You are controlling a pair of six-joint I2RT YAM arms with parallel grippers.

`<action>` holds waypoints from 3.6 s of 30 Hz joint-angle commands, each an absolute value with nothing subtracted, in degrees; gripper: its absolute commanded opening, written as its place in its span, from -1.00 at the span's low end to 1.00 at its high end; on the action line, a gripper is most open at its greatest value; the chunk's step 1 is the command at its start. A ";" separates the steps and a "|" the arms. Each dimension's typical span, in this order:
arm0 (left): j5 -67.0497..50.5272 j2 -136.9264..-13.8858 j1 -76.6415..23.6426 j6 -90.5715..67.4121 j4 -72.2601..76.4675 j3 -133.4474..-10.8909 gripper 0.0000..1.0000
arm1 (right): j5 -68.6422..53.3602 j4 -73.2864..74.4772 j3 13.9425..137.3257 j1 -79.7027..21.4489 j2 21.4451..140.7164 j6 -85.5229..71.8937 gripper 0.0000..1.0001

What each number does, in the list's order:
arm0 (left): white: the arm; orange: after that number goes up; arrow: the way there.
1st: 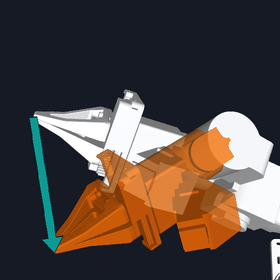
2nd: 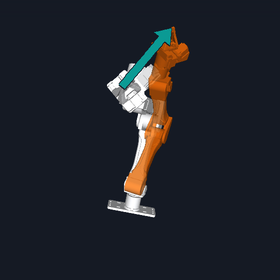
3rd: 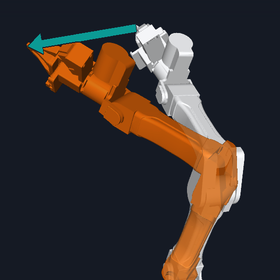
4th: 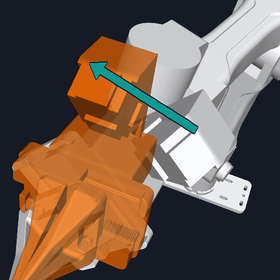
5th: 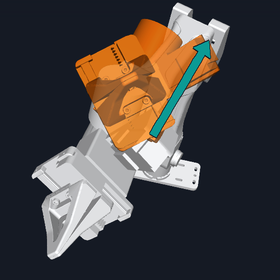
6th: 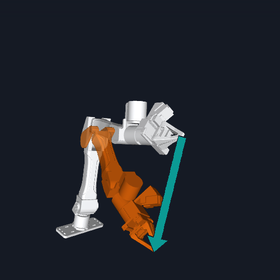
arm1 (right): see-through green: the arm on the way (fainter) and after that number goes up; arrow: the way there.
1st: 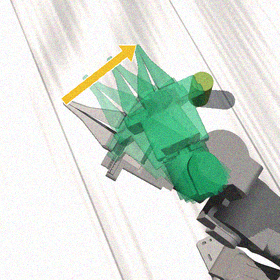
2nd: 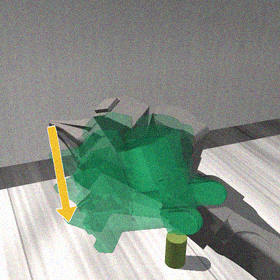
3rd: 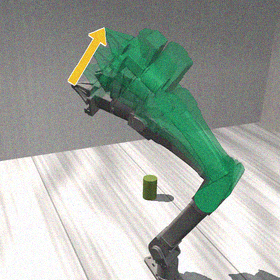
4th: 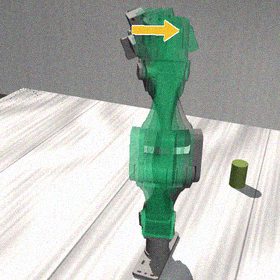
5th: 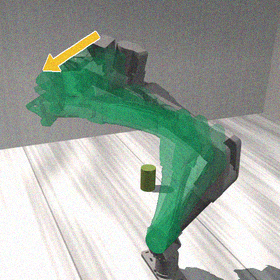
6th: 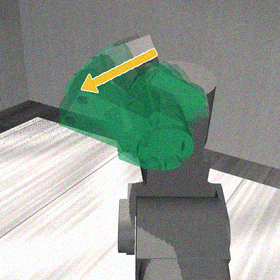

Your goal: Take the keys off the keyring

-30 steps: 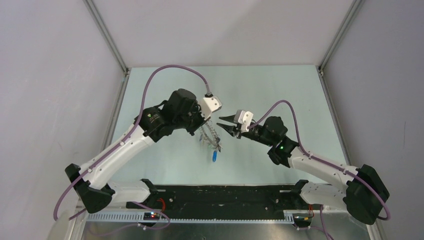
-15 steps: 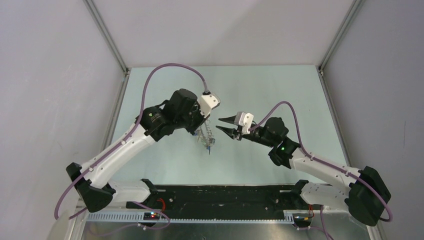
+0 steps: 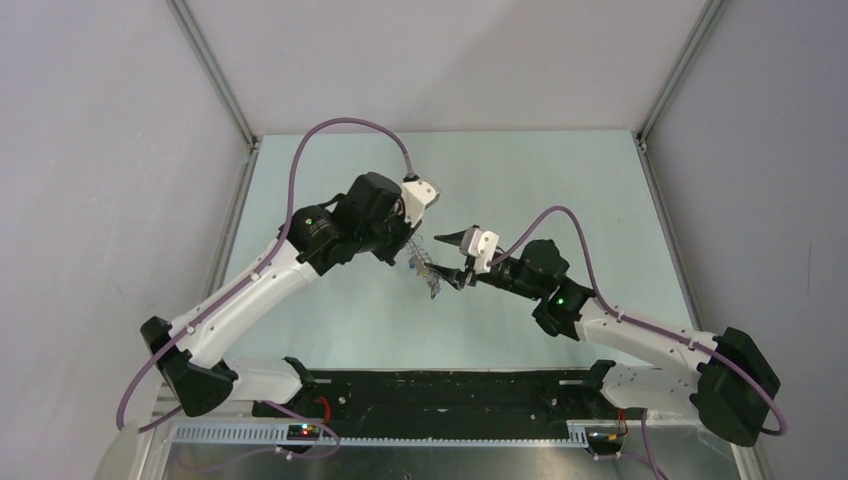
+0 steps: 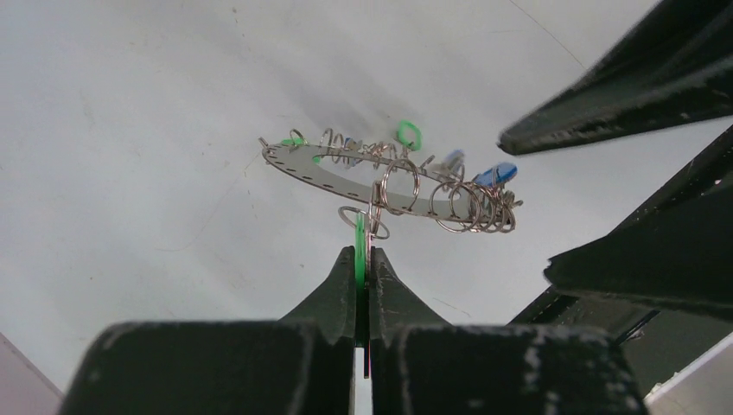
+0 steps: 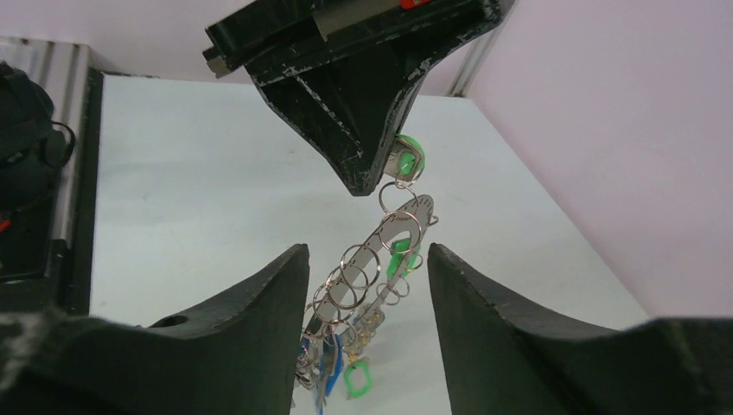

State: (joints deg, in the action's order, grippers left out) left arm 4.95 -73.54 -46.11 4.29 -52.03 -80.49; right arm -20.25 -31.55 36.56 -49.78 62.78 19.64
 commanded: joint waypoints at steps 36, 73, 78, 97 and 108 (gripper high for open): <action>0.44 -71.89 -46.39 3.41 -51.49 -84.01 -1.00 | -12.58 -36.73 36.30 -48.97 65.90 19.47 0.44; -2.39 -71.34 -46.38 3.77 -51.67 -84.72 -1.00 | -20.27 -39.11 35.96 -52.29 67.68 17.45 -0.27; -1.64 -71.26 -46.40 4.72 -51.67 -84.18 -1.00 | -20.21 -39.08 36.08 -51.89 66.35 17.62 -0.26; -5.22 -69.38 -46.48 11.48 -51.54 -82.70 -1.00 | -25.35 -37.91 39.57 -46.33 65.54 16.26 -0.27; -6.03 -68.62 -46.80 13.75 -51.59 -82.41 -1.00 | -30.34 -37.96 43.11 -45.88 68.10 15.16 -0.24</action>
State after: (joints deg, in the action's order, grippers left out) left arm -4.78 -70.98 -46.26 11.53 -54.00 -82.17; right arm -27.73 -36.29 39.92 -46.09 67.31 16.14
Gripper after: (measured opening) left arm 0.026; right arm 0.372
